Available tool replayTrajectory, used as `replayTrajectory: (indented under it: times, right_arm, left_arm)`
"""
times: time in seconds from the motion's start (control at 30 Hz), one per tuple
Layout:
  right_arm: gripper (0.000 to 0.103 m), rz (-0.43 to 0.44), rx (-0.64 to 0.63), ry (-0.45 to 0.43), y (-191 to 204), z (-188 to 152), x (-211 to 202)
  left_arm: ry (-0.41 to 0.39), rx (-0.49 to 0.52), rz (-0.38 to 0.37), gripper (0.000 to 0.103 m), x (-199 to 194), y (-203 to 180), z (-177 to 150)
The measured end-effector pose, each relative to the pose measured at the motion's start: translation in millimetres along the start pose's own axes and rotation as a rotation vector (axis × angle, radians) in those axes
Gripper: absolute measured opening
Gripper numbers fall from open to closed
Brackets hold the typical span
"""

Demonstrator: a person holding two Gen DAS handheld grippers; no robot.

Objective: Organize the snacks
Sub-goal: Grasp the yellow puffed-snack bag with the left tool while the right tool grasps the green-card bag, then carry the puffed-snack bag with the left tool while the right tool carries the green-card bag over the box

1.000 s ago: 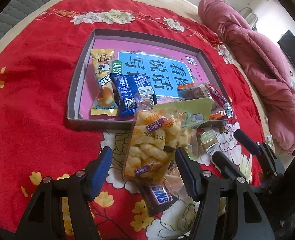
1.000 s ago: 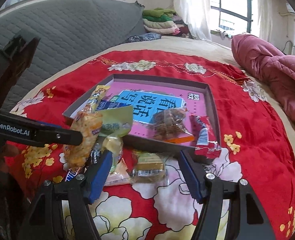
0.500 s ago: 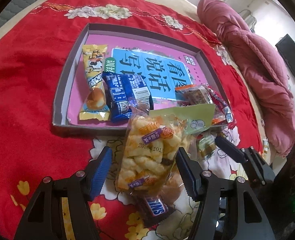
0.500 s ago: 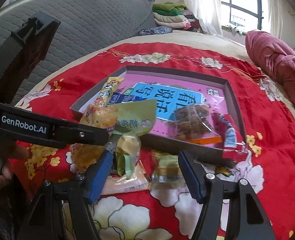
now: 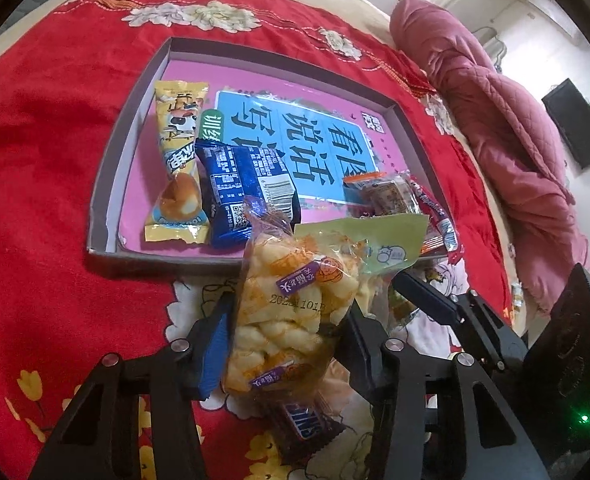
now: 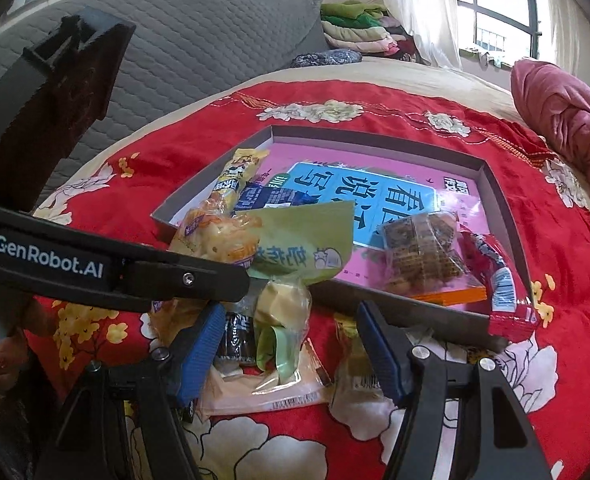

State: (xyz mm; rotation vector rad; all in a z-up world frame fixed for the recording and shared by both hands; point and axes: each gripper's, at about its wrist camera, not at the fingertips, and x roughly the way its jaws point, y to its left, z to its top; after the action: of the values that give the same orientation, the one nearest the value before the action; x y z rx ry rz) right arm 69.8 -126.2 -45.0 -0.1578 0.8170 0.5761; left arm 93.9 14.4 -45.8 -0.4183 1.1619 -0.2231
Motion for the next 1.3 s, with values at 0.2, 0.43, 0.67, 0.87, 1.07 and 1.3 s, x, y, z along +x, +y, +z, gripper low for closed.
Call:
replayTrajectory:
  times: [0.2, 0.43, 0.67, 0.87, 1.07, 1.3]
  right_arm:
    - [0.062, 0.036, 0.036, 0.003, -4, 4, 5]
    - [0.058, 0.058, 0.042, 0.029, -2, 5, 15]
    - [0.033, 0.100, 0.093, 0.032, -9, 6, 19]
    - [0.033, 0.112, 0.105, 0.020, -11, 5, 14]
    - [0.033, 0.109, 0.112, -0.003, -12, 6, 4]
    - [0.033, 0.117, 0.124, -0.043, -14, 9, -11]
  left_arm:
    - [-0.021, -0.024, -0.030, 0.052, -10, 7, 1]
    - [-0.039, -0.033, -0.042, 0.052, -22, 13, 1]
    - [-0.048, -0.049, -0.050, 0.052, -28, 17, 0]
    - [-0.049, -0.048, -0.045, 0.052, -28, 17, 0]
    - [-0.063, -0.041, -0.039, 0.052, -34, 15, 1]
    - [-0.087, -0.032, -0.032, 0.052, -44, 13, 1]
